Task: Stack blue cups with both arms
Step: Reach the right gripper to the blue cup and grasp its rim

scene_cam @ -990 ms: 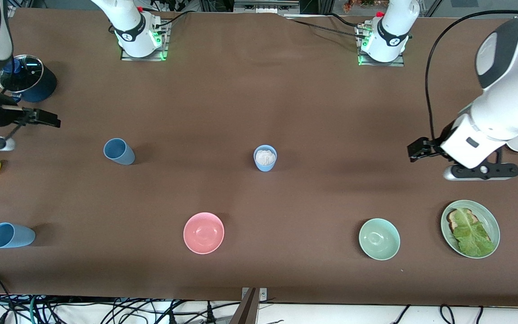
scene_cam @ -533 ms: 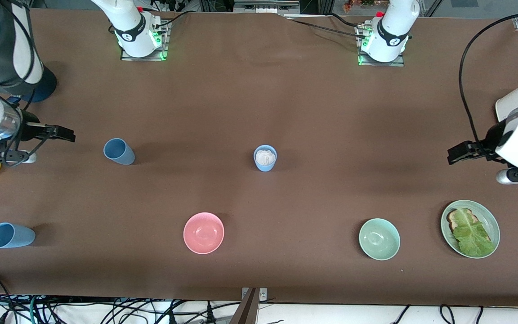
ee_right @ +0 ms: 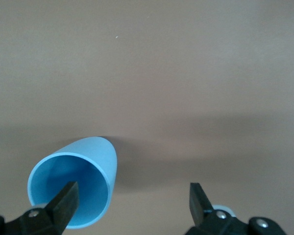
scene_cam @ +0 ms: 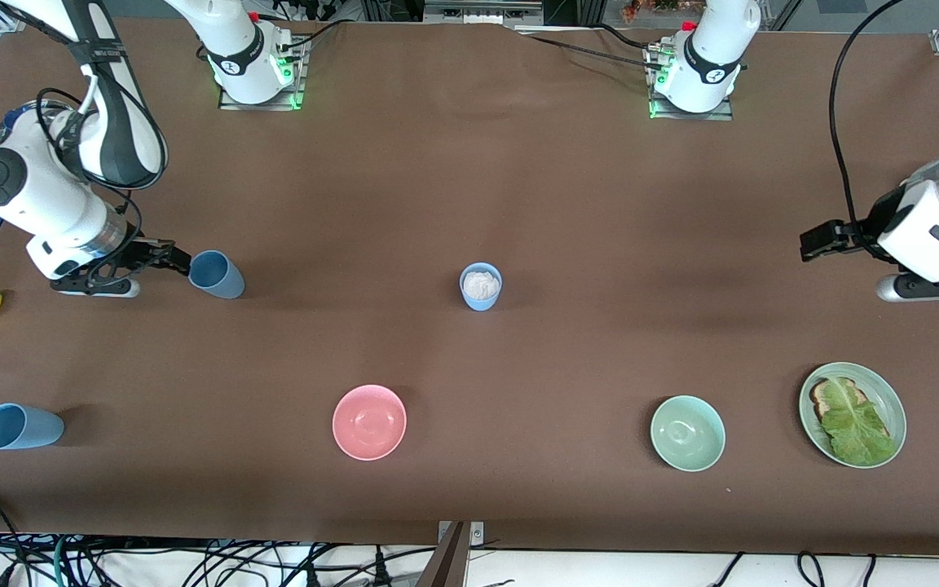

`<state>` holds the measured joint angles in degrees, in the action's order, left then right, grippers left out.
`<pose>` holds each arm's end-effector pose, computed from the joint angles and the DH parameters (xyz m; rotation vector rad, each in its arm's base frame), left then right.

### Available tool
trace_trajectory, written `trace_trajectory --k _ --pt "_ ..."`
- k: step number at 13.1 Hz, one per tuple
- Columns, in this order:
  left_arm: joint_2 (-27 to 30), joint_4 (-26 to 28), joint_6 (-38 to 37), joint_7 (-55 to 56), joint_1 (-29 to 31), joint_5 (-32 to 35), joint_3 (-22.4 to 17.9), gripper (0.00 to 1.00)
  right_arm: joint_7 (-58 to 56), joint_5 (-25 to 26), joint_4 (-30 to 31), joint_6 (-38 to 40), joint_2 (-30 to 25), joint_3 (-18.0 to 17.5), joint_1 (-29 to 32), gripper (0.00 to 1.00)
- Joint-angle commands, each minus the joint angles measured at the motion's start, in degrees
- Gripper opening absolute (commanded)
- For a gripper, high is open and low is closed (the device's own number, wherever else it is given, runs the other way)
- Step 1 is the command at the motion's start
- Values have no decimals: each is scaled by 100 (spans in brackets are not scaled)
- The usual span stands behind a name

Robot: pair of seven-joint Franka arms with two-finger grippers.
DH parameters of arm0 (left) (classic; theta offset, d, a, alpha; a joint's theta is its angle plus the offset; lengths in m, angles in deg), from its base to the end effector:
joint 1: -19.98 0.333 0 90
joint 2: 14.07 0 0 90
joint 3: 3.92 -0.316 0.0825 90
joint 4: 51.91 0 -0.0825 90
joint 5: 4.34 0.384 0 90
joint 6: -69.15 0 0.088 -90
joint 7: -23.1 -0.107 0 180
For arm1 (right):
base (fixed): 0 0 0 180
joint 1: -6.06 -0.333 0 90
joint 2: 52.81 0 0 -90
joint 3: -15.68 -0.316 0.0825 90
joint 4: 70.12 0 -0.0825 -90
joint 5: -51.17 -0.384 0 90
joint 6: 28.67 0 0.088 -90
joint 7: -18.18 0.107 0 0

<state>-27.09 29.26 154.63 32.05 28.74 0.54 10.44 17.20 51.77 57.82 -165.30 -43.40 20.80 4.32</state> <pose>0.6093 -0.0334 0.5611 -3.0855 -0.0943 0.2168 0.5396 -0.0318 0.2970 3.1198 -0.0517 -0.0199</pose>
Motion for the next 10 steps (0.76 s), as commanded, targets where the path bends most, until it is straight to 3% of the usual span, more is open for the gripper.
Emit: trace_trajectory --k 1,5,7,8,9,10 --pt "124 145 -41 -182 21 -180 -47 100 63 80 100 -66 -79 -125 -37 100" --pt "404 83 -41 -174 -348 398 -12 100 -130 115 91 -197 167 -116 -134 100" --pt "536 83 -41 -156 -348 347 -12 100 -192 124 82 -242 281 -116 -134 99" --pt "563 101 -49 -121 -348 355 -20 100 -253 116 91 -259 342 -108 -134 91" --pt "615 162 -67 -147 -331 329 -29 100 -254 116 91 -285 386 -108 -134 72" --pt "616 197 -102 -139 -305 163 -47 100 -254 124 100 -286 395 -108 -134 41"
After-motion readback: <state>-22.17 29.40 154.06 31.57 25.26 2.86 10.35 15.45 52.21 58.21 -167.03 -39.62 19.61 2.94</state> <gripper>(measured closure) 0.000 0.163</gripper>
